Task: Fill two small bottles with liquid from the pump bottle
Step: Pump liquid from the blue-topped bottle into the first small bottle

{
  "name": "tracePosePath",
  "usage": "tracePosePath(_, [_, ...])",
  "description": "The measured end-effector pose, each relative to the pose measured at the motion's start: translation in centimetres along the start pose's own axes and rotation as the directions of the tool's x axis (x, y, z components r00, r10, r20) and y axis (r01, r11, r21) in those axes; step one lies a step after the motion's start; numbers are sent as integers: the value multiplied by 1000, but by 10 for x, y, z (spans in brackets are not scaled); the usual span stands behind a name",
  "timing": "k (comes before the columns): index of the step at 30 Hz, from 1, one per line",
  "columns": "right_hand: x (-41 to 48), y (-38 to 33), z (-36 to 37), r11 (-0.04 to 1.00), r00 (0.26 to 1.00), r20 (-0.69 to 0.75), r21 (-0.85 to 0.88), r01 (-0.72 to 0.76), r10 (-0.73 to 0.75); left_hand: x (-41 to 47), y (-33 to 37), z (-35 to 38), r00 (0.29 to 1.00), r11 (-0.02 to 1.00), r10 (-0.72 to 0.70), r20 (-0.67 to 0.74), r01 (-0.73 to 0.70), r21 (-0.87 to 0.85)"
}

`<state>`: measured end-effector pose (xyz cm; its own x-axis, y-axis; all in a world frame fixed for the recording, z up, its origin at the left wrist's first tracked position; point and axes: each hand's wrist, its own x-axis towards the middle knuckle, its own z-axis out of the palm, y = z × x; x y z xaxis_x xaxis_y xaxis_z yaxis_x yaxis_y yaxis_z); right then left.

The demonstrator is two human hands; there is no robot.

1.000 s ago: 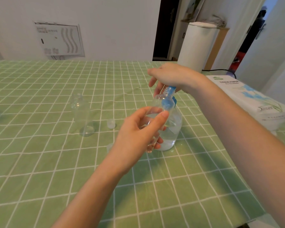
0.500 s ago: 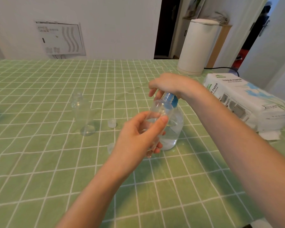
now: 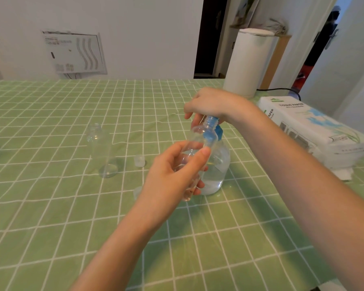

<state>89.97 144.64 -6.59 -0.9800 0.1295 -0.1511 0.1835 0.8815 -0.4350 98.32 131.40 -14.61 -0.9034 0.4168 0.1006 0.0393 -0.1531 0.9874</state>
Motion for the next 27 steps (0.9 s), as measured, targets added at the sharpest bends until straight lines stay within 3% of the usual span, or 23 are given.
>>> tracePosePath(9, [-3,6,10,999,999,32,54,-2,1,-3,-5,1,1000,1000,-21,-4,21,11])
tracePosePath(18, [2,2,5,996,992,-99,31,79,-76,0,-2,0,1000,1000,-10,-2,10,12])
tracePosePath(27, [6,6,8,999,999,-14,33,32,-32,-2,-3,0,1000,1000,-18,2,18,23])
